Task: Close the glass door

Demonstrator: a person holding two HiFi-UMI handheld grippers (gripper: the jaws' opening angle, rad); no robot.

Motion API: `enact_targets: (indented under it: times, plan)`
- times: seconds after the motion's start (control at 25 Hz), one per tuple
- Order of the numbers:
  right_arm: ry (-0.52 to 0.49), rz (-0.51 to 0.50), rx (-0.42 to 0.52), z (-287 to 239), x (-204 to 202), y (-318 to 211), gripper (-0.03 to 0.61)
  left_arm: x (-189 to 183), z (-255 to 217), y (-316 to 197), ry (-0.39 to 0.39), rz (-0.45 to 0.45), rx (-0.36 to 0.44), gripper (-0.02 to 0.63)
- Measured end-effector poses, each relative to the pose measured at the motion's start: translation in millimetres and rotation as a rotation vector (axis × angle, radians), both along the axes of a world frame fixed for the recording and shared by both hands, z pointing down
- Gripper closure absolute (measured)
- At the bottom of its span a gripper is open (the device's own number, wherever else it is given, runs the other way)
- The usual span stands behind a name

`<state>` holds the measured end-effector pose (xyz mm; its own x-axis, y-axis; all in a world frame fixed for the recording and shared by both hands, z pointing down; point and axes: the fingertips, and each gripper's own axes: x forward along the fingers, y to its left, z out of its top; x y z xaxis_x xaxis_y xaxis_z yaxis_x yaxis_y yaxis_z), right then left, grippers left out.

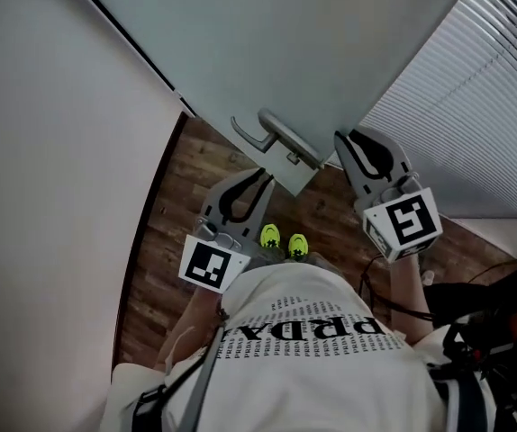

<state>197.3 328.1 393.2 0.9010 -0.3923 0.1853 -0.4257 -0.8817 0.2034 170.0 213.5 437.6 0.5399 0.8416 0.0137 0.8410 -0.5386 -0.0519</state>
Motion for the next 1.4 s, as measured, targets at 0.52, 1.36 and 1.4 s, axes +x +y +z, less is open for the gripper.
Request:
enact_targets:
  times: [0.52, 1.36, 1.4]
  plan:
    - [0.079, 0.148, -0.050, -4, -5, -7, 0.537, -1, 18, -30, 0.059, 0.126, -0.023, 0.566]
    - [-0.014, -0.162, -0.040, 0, 4, -9, 0.537, 55, -20, 54, 0.095, -0.093, 0.009, 0.611]
    - [-0.011, -0.147, -0.053, 0, 6, -8, 0.537, 57, -20, 55, 0.093, -0.088, 0.009, 0.611]
